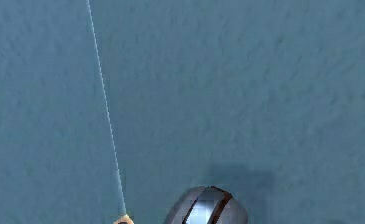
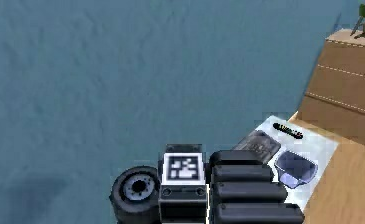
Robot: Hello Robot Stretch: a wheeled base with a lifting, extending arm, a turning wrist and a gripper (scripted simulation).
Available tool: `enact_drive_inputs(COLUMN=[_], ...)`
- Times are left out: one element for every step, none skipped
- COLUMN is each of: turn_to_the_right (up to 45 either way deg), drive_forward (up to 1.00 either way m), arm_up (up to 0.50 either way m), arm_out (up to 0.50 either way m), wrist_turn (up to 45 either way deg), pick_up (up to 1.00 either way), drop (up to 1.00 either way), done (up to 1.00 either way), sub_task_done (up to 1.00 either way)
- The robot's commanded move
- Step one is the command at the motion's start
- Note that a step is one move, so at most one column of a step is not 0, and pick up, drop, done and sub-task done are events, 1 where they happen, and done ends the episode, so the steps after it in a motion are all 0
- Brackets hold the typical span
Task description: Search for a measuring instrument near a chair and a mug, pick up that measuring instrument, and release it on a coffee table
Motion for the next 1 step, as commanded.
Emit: enact_drive_inputs(turn_to_the_right=[39.0], drive_forward=[0.0], arm_up=[0.0], arm_out=[0.0], wrist_turn=[0.0], pick_up=[0.0], drop=[0.0], done=[0.0], sub_task_done=[0.0])
